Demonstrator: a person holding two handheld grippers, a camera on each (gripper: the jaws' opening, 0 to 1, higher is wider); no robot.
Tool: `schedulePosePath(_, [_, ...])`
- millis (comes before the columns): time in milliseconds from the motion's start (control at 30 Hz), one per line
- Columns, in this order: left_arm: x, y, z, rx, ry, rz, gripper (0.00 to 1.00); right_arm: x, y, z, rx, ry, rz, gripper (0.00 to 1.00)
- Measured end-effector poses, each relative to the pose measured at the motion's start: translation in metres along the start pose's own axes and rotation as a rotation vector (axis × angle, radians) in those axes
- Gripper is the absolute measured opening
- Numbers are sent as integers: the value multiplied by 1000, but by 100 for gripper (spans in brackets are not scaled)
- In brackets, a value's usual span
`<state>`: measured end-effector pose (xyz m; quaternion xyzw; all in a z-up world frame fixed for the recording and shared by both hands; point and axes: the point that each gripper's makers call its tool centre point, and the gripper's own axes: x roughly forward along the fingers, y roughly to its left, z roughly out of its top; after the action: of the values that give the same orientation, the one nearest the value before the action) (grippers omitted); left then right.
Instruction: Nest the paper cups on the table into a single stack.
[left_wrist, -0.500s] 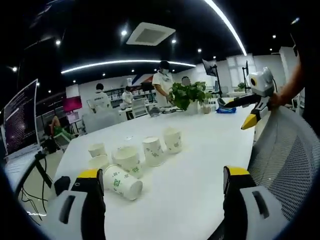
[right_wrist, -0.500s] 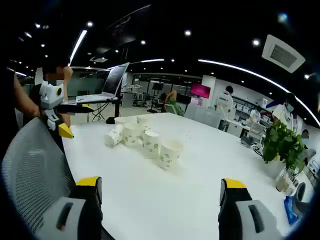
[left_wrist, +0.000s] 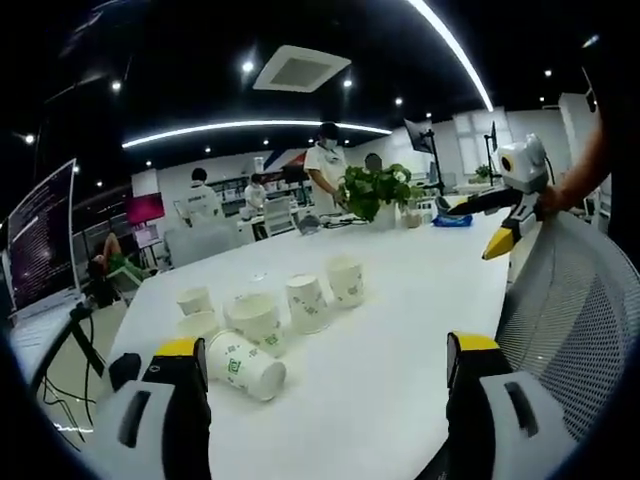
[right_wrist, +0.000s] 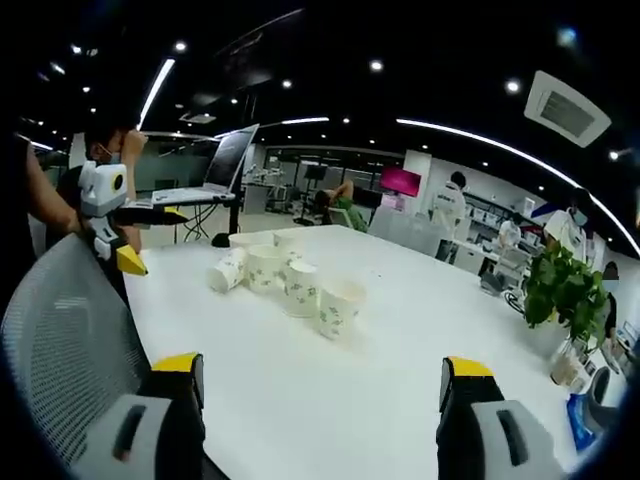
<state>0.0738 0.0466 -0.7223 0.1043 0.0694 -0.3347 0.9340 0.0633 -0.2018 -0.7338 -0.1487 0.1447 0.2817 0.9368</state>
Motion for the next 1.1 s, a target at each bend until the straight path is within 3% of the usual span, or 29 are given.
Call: schedulePosePath(1100, [0,-1,-7,3,31,-7,97,-1,-5,-6,18,28,-22,99])
